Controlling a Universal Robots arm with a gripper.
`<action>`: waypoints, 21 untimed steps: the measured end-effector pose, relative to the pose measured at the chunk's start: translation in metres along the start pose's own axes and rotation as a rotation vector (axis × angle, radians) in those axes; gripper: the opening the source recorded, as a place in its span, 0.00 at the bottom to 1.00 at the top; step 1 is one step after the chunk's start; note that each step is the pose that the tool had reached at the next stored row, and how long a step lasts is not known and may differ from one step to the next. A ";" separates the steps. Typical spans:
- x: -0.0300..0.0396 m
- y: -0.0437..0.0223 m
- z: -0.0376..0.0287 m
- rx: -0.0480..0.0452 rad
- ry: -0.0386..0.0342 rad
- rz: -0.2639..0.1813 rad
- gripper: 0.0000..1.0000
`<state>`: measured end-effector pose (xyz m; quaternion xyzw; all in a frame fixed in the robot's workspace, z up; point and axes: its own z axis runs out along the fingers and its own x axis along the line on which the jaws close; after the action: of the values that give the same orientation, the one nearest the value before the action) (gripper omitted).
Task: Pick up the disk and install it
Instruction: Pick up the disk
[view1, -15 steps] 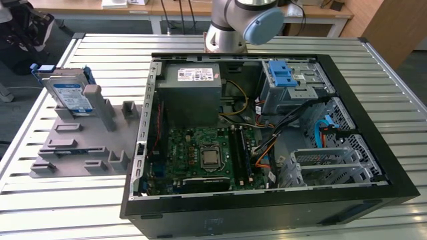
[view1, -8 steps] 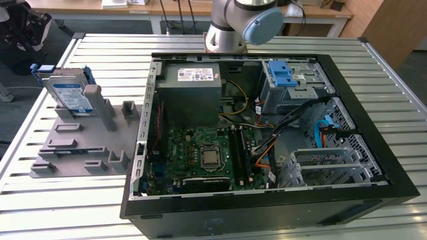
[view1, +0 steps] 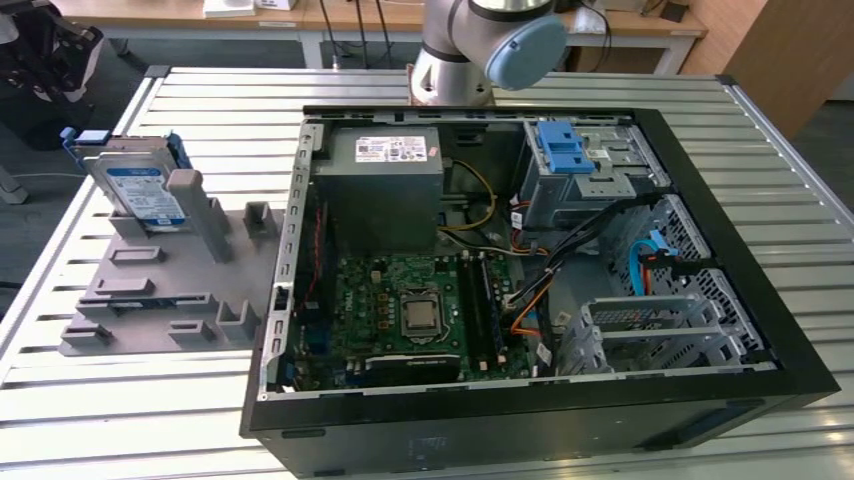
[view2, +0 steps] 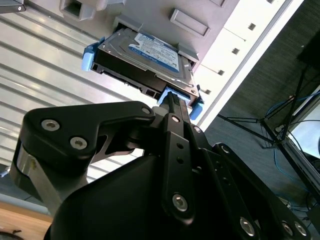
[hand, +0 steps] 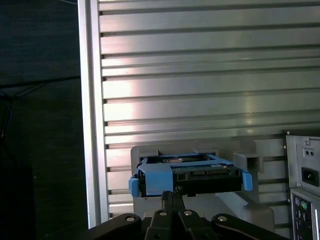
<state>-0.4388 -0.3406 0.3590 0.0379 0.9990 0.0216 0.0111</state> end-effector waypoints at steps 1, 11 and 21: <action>0.0000 0.0000 0.0000 0.0000 0.0000 0.000 0.11; 0.0001 0.0000 0.0001 -0.0013 0.0032 -0.073 0.11; 0.0000 -0.0001 0.0005 0.0138 0.0099 -0.224 0.11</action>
<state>-0.4389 -0.3407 0.3585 -0.0740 0.9971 0.0136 0.0083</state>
